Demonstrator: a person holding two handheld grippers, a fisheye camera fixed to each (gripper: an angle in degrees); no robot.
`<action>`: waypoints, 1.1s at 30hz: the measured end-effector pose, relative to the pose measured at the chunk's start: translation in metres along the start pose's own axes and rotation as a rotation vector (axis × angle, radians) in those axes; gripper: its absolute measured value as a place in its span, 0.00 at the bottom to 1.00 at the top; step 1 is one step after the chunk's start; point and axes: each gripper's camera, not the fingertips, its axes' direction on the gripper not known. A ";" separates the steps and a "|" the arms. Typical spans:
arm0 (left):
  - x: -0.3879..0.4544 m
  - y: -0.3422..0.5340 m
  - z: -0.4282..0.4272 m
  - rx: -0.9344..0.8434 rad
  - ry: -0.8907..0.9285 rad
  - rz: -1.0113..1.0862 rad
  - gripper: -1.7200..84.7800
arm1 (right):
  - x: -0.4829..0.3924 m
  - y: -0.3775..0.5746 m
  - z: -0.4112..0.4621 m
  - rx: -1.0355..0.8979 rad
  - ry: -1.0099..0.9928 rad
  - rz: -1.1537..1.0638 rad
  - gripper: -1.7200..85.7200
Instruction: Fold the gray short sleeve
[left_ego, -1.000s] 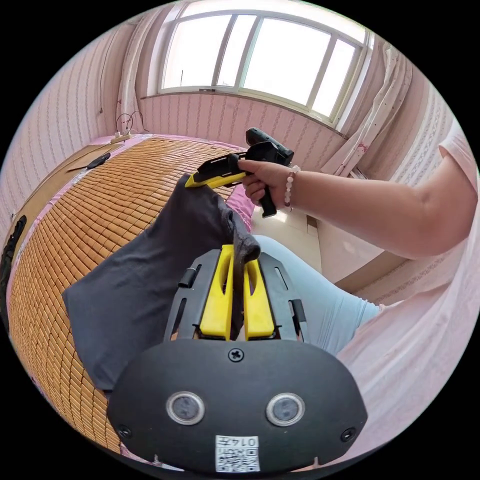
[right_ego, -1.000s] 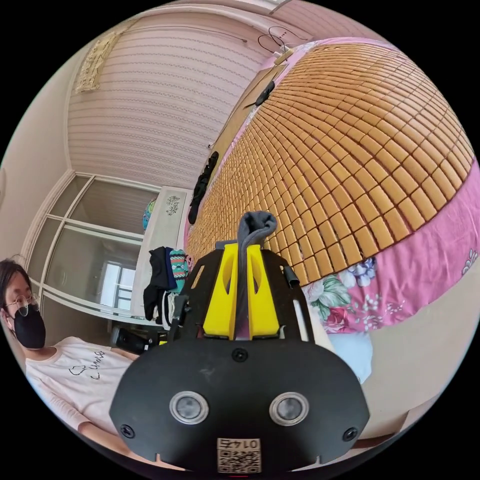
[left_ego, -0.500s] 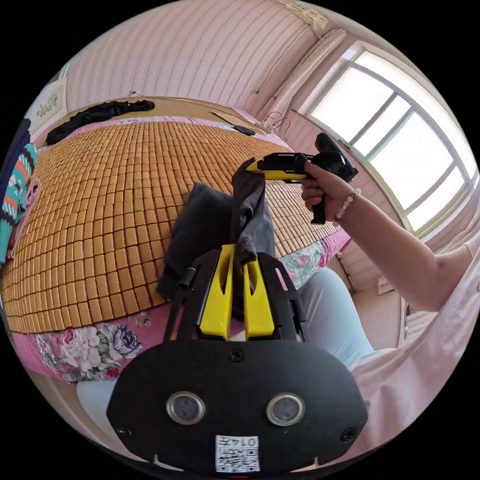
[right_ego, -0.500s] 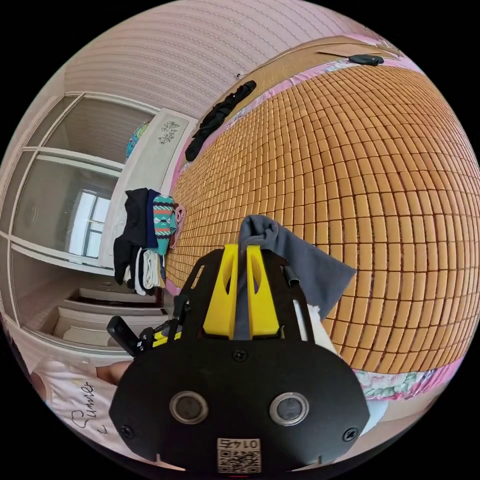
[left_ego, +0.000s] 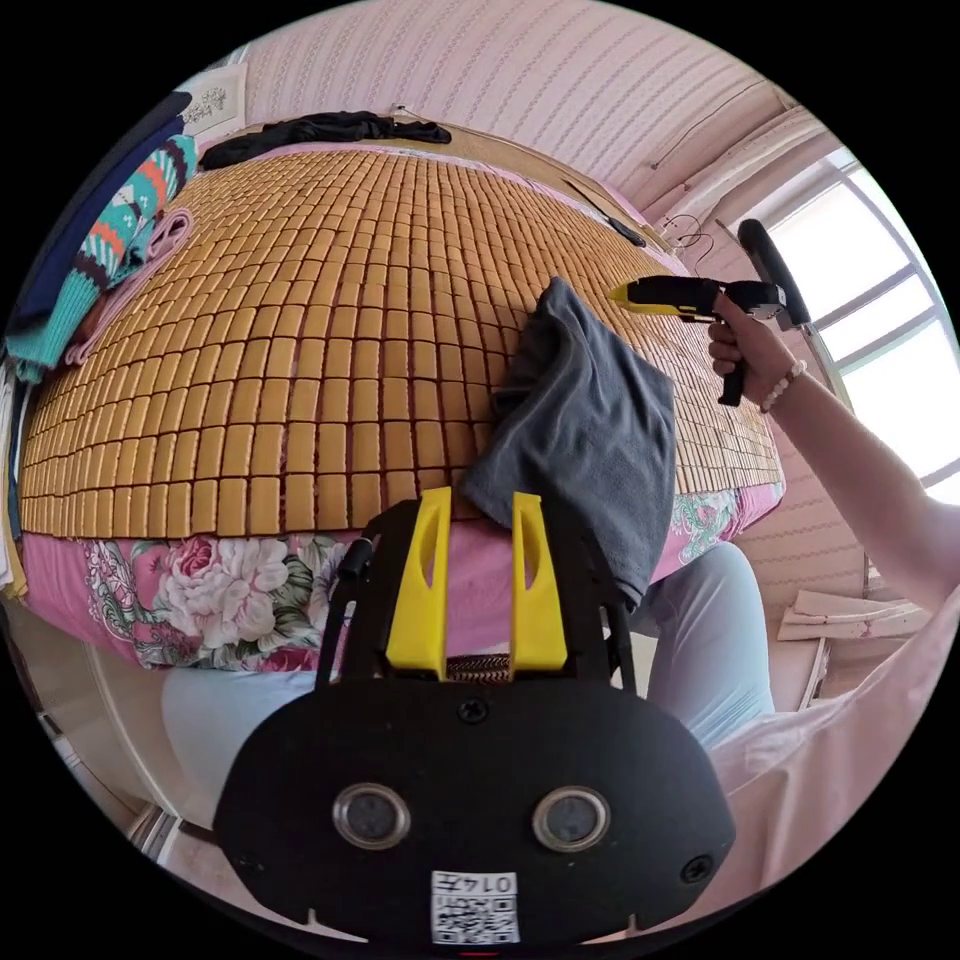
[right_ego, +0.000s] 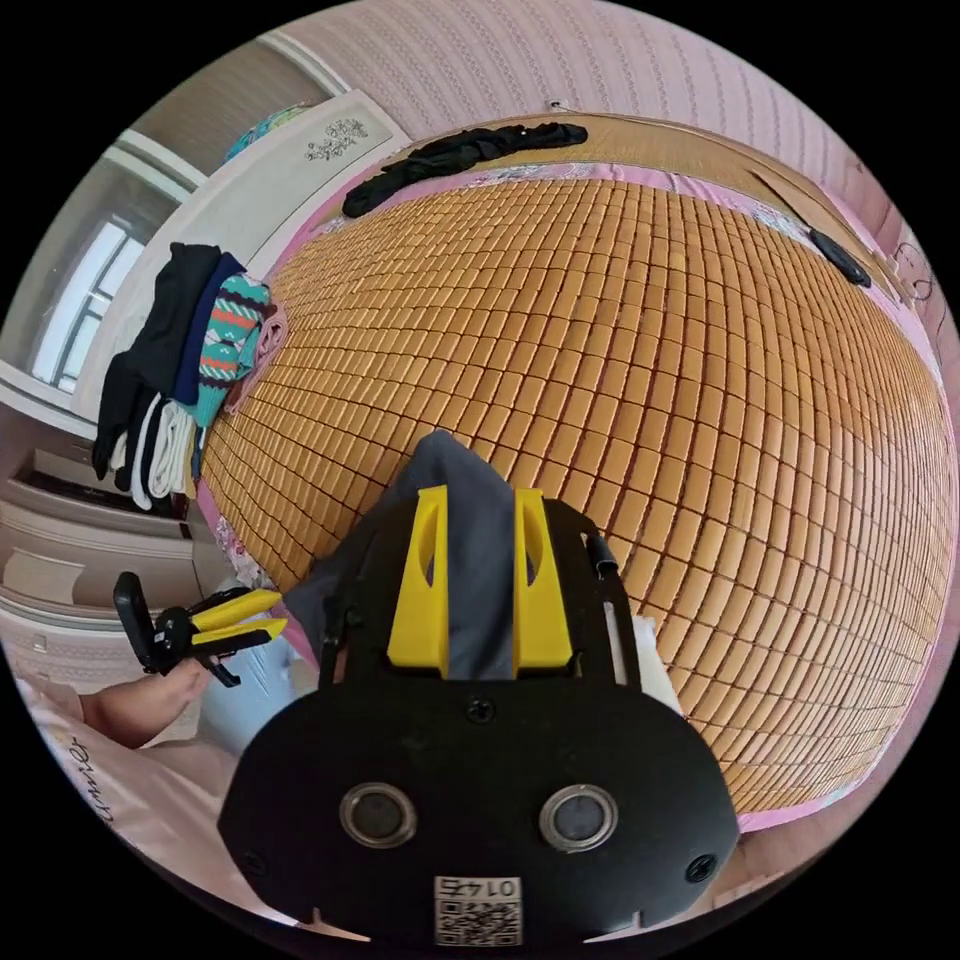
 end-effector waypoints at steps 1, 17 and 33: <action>0.003 0.000 0.001 0.004 -0.008 0.026 0.15 | -0.006 -0.003 0.005 -0.015 0.028 -0.027 0.16; 0.013 0.004 -0.013 -0.022 -0.021 0.153 0.06 | -0.095 -0.027 0.071 -0.101 -0.007 -0.167 0.08; 0.028 0.120 -0.222 0.359 -0.002 0.276 0.04 | -0.216 0.101 -0.071 0.436 -0.153 -0.248 0.08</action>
